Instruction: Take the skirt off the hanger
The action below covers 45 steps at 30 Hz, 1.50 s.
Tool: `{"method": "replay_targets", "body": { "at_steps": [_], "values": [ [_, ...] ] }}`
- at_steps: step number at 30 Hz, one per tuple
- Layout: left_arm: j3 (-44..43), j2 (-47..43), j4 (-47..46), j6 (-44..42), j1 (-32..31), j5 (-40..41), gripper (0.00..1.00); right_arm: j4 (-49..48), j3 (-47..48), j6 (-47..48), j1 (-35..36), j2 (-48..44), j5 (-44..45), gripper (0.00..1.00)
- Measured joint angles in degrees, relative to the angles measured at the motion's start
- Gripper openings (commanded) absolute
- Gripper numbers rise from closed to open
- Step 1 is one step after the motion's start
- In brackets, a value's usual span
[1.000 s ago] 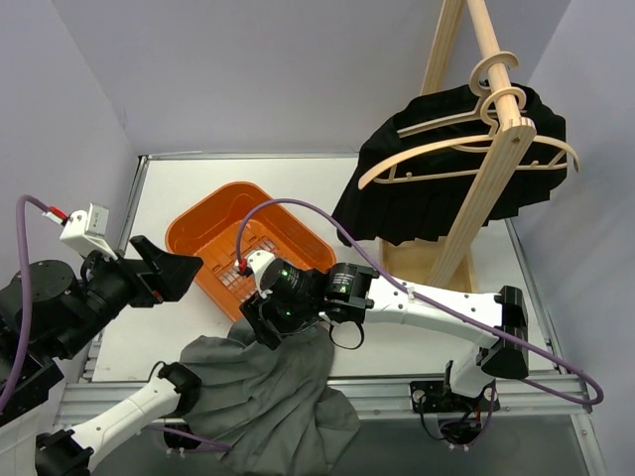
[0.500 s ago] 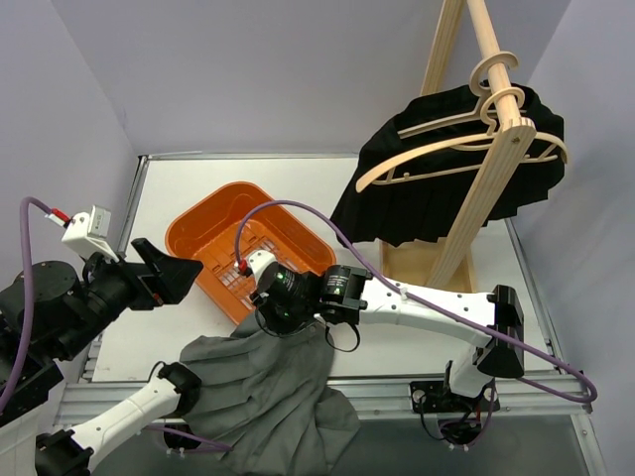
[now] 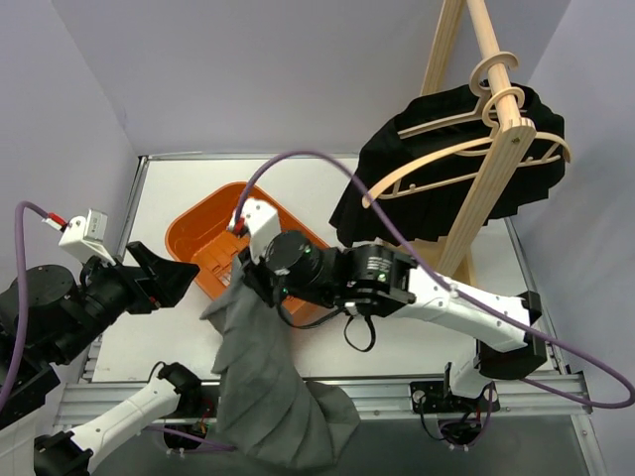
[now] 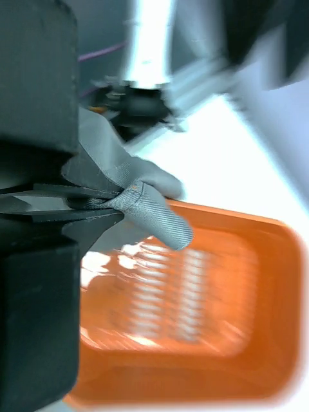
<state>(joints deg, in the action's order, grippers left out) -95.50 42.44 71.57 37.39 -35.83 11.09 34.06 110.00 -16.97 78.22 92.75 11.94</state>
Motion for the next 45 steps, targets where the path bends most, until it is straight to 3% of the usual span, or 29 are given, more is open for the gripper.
{"method": "replay_targets", "body": {
  "at_steps": [7,12,24,31,39,45],
  "values": [
    [-1.6,0.9,0.2,0.0,0.0,-2.9,0.81,-11.3,18.7,15.2,-5.9,4.9,9.4,0.00],
    [-0.4,-0.4,-0.1,0.0,0.0,-6.1,0.80,-25.8,20.1,27.3,-11.3,10.7,11.3,0.00],
    [10.7,-6.8,-2.6,-2.7,0.0,-8.5,0.79,-52.7,36.0,50.5,-13.3,30.3,8.4,0.00],
    [16.9,-7.3,-6.0,-3.3,0.0,-9.9,0.79,-62.8,36.9,53.5,-16.0,30.9,4.7,0.00],
    [17.1,-7.3,-6.5,-3.1,0.0,-10.1,0.79,-69.0,36.9,50.8,-23.1,30.9,2.1,0.00],
    [16.3,-7.3,-5.7,-2.7,0.0,-9.9,0.79,-70.5,28.7,45.4,-23.4,29.7,2.1,0.00]
  ]
}}
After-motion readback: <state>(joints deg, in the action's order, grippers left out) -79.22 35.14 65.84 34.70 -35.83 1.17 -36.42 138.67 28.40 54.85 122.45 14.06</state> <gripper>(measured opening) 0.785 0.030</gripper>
